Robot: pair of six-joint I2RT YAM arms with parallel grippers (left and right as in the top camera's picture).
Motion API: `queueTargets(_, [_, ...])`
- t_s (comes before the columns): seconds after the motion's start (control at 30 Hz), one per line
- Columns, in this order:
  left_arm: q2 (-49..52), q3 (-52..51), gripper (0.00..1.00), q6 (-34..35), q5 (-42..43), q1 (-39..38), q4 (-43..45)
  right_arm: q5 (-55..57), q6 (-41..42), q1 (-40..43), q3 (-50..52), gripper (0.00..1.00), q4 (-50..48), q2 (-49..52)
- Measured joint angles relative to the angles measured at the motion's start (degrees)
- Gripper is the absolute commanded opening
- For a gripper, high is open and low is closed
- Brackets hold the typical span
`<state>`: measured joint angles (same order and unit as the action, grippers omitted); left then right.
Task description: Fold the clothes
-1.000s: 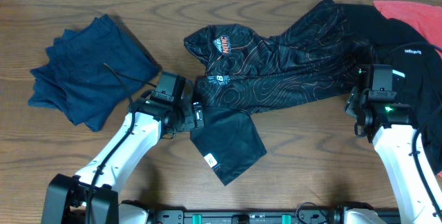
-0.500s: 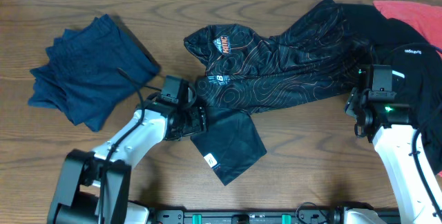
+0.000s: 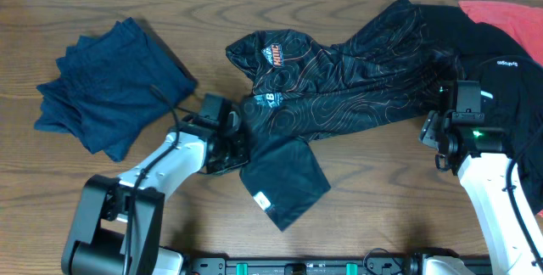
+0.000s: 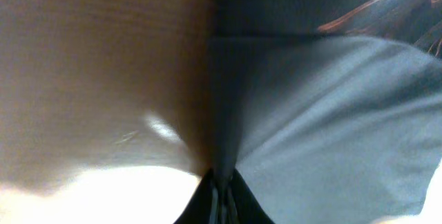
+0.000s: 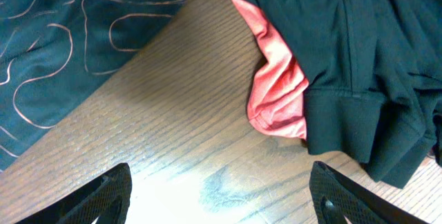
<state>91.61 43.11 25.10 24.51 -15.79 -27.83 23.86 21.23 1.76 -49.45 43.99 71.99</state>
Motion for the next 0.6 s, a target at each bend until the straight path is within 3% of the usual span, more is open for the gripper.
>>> queueTargets(0.33, [-15.9, 2.7, 0.06, -7.3, 0.6, 16.7, -14.3, -3.7, -0.2, 0.0, 0.0, 0.76, -0.1, 0.2])
queueTargets(0.6, [-18.9, 2.7, 0.06, -11.0, -0.5, 18.1, -18.7, -6.5, -0.1, 0.0, 0.0, 0.74, -1.8, 7.3])
